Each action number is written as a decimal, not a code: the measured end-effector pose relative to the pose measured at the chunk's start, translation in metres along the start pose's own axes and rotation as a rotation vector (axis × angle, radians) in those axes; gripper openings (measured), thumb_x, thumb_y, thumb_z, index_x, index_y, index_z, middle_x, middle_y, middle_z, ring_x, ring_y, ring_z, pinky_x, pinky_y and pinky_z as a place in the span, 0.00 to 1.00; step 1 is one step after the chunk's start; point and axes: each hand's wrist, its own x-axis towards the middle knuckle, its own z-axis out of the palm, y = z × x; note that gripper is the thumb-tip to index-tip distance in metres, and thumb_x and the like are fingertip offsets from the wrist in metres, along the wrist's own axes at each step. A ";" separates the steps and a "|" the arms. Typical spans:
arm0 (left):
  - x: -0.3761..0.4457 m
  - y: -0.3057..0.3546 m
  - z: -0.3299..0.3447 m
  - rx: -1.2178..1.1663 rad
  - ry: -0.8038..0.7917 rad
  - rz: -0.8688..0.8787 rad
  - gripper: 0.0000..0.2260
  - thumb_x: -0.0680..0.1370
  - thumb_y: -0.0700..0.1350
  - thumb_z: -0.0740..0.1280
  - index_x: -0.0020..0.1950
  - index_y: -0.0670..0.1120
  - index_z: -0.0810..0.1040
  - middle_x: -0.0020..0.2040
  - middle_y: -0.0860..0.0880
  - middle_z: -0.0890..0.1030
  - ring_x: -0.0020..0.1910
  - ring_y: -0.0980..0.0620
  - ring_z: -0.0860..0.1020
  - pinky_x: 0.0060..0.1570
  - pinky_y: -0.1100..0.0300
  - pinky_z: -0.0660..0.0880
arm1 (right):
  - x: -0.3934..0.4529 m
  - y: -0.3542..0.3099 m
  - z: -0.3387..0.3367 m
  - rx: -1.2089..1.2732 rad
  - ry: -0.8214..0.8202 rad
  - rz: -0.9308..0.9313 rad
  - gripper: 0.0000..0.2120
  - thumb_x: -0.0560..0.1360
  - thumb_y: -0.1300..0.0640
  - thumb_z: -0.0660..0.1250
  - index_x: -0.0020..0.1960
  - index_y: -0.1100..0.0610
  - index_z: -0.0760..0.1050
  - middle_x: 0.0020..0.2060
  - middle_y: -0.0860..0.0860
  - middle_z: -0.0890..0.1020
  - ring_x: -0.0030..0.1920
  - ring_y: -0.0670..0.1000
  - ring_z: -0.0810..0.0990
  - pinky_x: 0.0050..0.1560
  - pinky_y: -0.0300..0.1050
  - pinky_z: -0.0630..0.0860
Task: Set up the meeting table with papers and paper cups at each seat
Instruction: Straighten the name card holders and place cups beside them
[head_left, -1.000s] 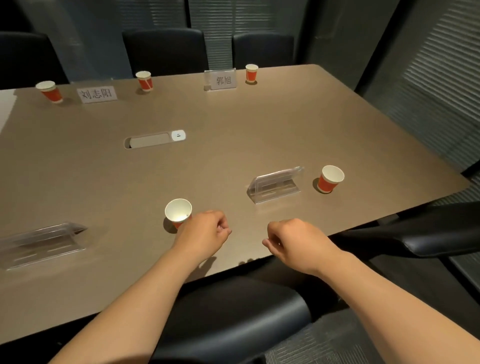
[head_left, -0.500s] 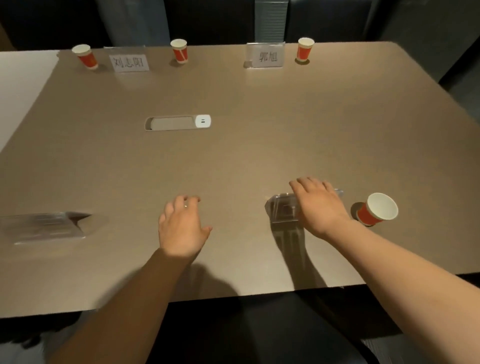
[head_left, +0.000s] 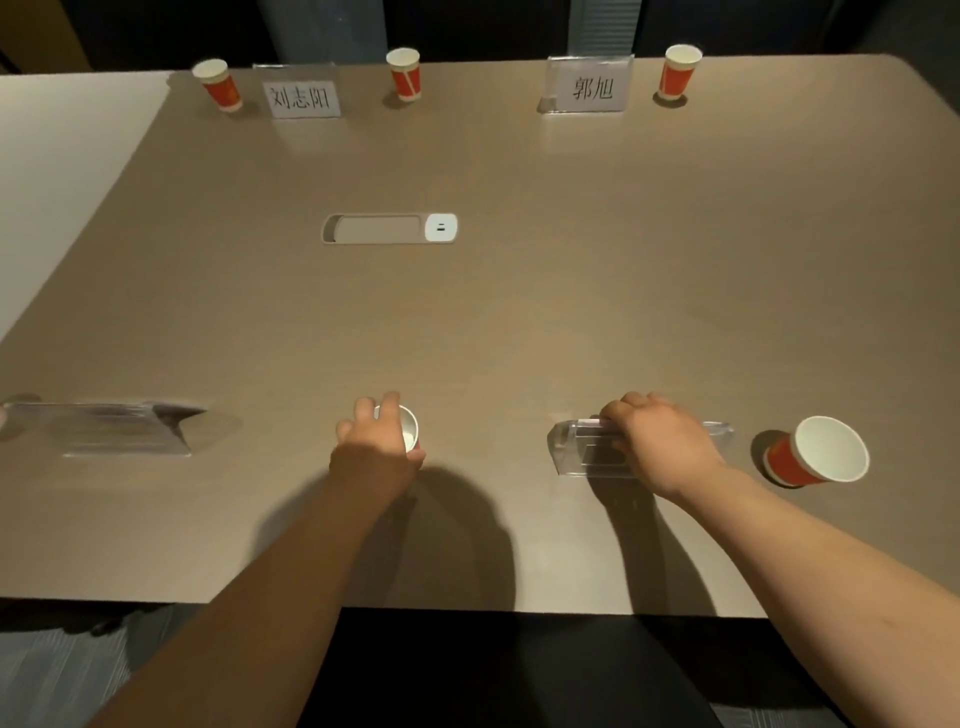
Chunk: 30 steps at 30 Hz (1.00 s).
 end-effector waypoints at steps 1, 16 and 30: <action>0.003 0.001 0.001 -0.018 -0.006 0.047 0.31 0.73 0.46 0.70 0.74 0.51 0.63 0.71 0.46 0.66 0.64 0.37 0.68 0.61 0.51 0.70 | -0.001 0.000 0.001 0.001 0.004 0.003 0.13 0.75 0.58 0.64 0.60 0.51 0.75 0.54 0.51 0.79 0.56 0.57 0.75 0.54 0.51 0.73; 0.004 0.008 0.000 0.110 -0.091 0.167 0.35 0.71 0.44 0.68 0.74 0.60 0.58 0.77 0.52 0.58 0.75 0.38 0.56 0.71 0.43 0.57 | -0.004 -0.006 -0.002 -0.014 0.005 0.037 0.16 0.74 0.61 0.64 0.60 0.50 0.73 0.55 0.51 0.79 0.57 0.57 0.74 0.56 0.51 0.72; -0.091 0.191 0.056 0.044 0.111 0.771 0.18 0.75 0.51 0.68 0.64 0.53 0.74 0.63 0.53 0.76 0.64 0.50 0.73 0.66 0.54 0.66 | -0.112 0.086 -0.031 0.060 0.117 0.052 0.14 0.75 0.59 0.64 0.61 0.52 0.75 0.55 0.52 0.80 0.58 0.58 0.77 0.56 0.50 0.71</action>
